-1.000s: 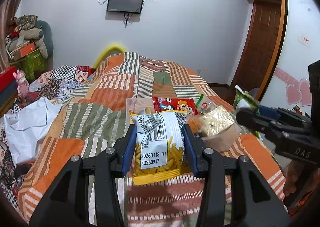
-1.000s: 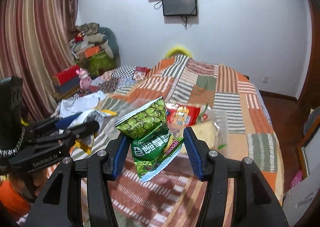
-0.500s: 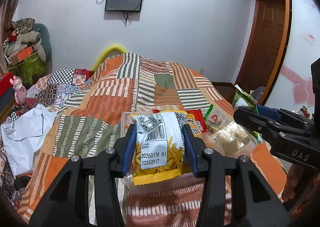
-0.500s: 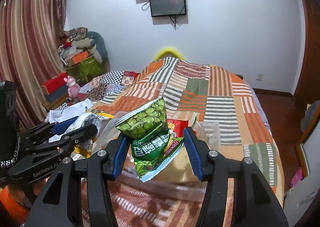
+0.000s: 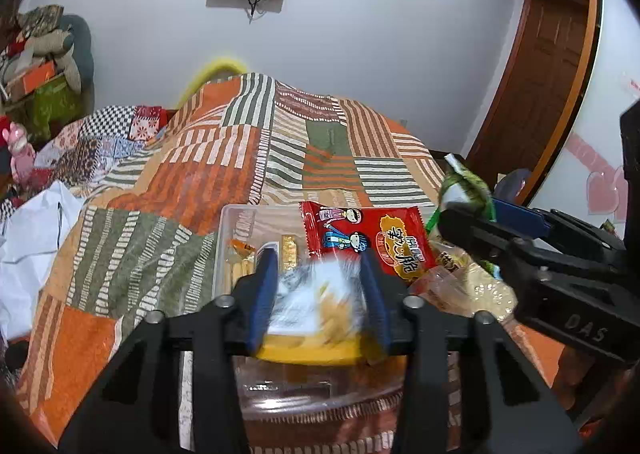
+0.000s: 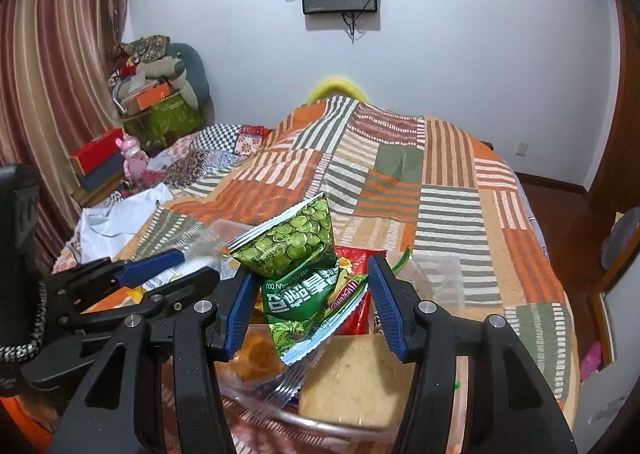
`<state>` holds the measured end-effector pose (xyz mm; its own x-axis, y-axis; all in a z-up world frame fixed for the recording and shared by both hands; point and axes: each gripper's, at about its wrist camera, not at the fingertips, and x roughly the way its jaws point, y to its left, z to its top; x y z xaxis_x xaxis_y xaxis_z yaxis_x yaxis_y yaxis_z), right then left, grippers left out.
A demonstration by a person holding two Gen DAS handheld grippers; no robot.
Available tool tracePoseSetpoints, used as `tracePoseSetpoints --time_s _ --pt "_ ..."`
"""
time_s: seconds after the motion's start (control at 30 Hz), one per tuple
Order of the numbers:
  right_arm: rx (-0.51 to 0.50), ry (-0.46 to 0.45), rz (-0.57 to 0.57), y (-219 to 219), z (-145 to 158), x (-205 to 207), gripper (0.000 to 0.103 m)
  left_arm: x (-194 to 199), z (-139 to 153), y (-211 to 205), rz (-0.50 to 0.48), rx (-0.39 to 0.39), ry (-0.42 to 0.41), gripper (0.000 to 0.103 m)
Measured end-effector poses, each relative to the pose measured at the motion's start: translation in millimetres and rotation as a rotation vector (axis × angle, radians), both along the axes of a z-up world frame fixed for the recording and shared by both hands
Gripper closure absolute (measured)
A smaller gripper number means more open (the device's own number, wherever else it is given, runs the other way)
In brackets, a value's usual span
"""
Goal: Organize snacks
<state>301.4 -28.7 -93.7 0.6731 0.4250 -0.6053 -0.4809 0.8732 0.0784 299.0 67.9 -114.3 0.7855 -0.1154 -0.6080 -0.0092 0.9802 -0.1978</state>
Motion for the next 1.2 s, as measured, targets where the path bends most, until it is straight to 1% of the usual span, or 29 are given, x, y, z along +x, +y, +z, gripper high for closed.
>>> tracePoseSetpoints --time_s 0.07,0.23,0.3,0.37,0.4,0.47,0.5,0.63,0.8,0.9,0.97,1.03,1.1,1.17,1.2 --pt "-0.012 0.008 0.002 1 -6 3 0.048 2 -3 -1 0.0 0.014 0.002 0.063" --pt "-0.01 0.051 -0.005 1 -15 9 0.046 1 -4 -4 0.003 0.043 -0.007 0.063" --pt "-0.01 0.067 -0.001 0 -16 10 0.044 0 -4 -4 -0.002 0.043 -0.004 0.063" --pt "-0.007 0.077 -0.001 -2 -15 9 0.04 -2 -2 -5 -0.009 0.045 -0.004 0.061" --pt "-0.001 0.074 -0.002 -4 -13 7 0.039 -5 0 -5 -0.013 0.042 -0.006 0.06" --pt "0.003 0.06 -0.009 -6 -8 3 0.034 -9 5 -5 -0.016 0.035 -0.01 0.056" --pt "0.007 0.052 -0.01 -8 -4 -1 0.033 -13 9 -5 -0.021 0.031 -0.016 0.054" --pt "0.015 0.012 -0.011 -15 13 -15 0.032 -31 27 -7 -0.023 0.042 -0.051 0.054" --pt "0.049 -0.045 -0.005 -27 41 -41 0.031 -62 57 -9 -0.028 0.054 -0.113 0.054" --pt "0.08 -0.085 -0.006 -34 58 -60 0.024 -81 74 -11 -0.031 0.056 -0.149 0.053" --pt "0.098 -0.125 -0.012 -40 69 -75 0.021 -96 85 -13 -0.026 0.061 -0.18 0.05" --pt "0.114 -0.154 -0.013 -44 78 -87 0.02 -115 96 -15 -0.02 0.062 -0.219 0.046" --pt "0.134 -0.175 -0.012 -49 84 -98 0.019 -128 105 -17 -0.017 0.061 -0.248 0.045" --pt "0.151 -0.198 -0.016 -52 89 -108 0.017 -140 113 -19 -0.017 0.058 -0.274 0.042" --pt "0.157 -0.21 -0.02 -54 91 -114 0.016 -147 116 -20 -0.015 0.054 -0.29 0.039"
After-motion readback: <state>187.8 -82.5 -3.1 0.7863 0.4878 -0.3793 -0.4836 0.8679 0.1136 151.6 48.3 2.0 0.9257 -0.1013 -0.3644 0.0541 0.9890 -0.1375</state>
